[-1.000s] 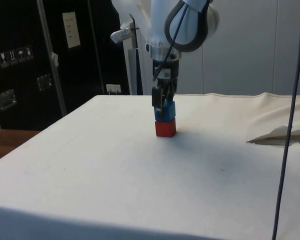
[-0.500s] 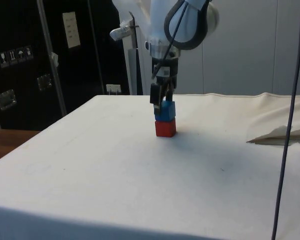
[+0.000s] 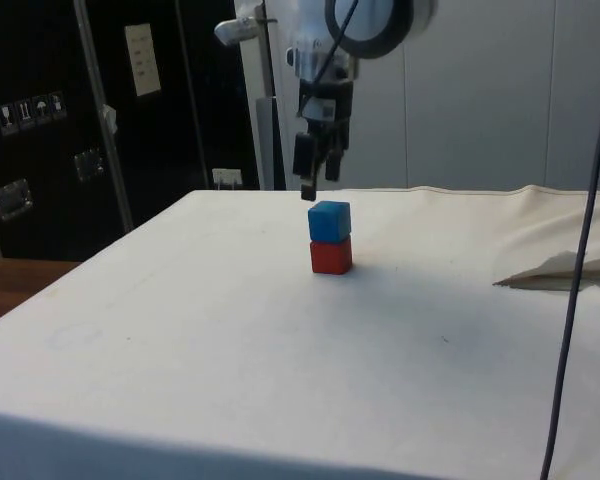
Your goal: Stack the two cubes.
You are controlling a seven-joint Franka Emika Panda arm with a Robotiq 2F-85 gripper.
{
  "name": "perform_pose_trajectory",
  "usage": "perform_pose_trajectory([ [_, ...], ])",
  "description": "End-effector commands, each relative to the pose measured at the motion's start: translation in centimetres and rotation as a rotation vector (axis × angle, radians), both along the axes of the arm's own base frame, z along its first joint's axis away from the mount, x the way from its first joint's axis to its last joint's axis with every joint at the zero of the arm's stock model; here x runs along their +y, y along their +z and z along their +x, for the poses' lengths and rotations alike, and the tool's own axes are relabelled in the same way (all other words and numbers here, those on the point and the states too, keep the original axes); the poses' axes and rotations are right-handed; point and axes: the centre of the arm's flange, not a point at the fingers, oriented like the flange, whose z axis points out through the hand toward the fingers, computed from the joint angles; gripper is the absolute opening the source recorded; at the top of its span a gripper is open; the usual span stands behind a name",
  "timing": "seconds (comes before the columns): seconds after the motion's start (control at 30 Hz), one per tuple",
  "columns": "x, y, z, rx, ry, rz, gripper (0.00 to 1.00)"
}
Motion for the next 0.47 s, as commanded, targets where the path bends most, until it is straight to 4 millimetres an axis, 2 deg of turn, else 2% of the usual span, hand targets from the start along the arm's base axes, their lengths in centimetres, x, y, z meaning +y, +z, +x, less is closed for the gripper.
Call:
perform_pose_trajectory([
  [0.0,-0.1,0.6,-0.1,0.005,0.000,0.001,1.00],
  [0.37,0.0,3.4,0.0,-0.007,-0.002,0.015,1.00],
  [0.43,0.0,3.5,0.0,-0.014,-0.001,0.016,1.00],
])
